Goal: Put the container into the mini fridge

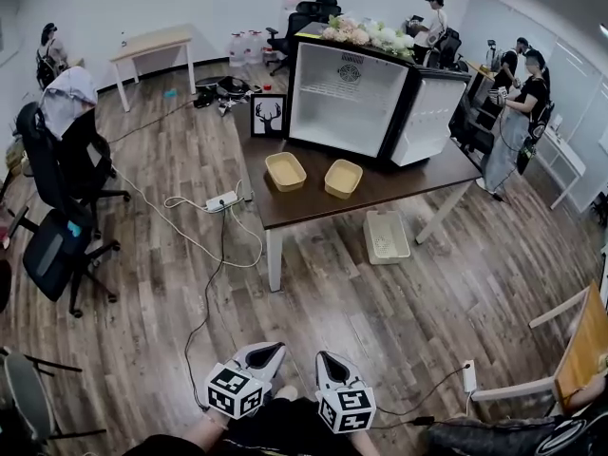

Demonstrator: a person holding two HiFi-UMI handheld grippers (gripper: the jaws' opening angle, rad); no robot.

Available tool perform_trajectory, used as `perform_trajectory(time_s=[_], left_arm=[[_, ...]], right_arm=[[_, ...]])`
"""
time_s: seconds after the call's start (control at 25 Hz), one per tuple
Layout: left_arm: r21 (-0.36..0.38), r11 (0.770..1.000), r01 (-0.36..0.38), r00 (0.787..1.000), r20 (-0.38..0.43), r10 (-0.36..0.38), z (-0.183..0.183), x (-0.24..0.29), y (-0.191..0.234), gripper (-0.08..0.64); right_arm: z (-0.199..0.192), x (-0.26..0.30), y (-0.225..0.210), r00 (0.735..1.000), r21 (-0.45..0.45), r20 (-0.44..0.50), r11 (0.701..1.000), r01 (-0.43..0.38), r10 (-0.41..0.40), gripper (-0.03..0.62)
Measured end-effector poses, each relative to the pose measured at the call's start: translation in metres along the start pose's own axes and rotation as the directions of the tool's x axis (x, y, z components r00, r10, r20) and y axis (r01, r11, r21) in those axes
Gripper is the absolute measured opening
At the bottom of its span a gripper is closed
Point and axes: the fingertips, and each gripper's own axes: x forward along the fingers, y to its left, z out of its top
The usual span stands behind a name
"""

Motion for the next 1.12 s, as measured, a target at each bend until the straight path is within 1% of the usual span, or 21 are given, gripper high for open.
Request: perform_trajectory(time_s=[0.24, 0.44, 0.56, 0.84, 1.0, 1.12], left_arm=[[-0.037, 0.998, -0.048, 0.999, 0.008, 0.048, -0.001, -0.012, 0.015, 0.009], [-0.035, 0.998, -0.050, 0.998, 0.025, 0.051, 0.006, -0.009, 0.024, 0.009], [-0.039, 0.998, -0.043, 0.999, 0.030, 0.044, 0.012, -0.002, 0.032, 0.009], [-0.038, 0.999, 0.001, 1.000, 0.019, 0.000, 0.027, 0.022, 0.046, 0.009], [-0.033, 0.999, 0.019, 1.000, -0.001, -0.019, 0.034, 0.035, 0.061, 0.009], [-0.040, 0.999, 0.024, 1.000, 0.005, -0.024, 0.044, 0.046, 0.077, 0.009]], right_arm=[[0.007, 0.006, 0.006, 0.999, 0.018, 0.027, 0.999, -0.035, 0.034, 0.008], [0.018, 0.014, 0.005, 0.998, 0.006, 0.045, 0.999, -0.034, 0.034, 0.008], [0.022, 0.020, -0.001, 0.999, 0.017, 0.051, 1.000, -0.012, 0.011, 0.008], [0.038, 0.036, -0.018, 0.997, 0.040, 0.065, 0.998, 0.041, -0.043, 0.008], [0.049, 0.053, -0.023, 0.996, 0.028, 0.064, 0.998, 0.054, -0.056, 0.008], [0.060, 0.066, -0.029, 0.995, 0.032, 0.073, 0.997, 0.072, -0.074, 0.008]])
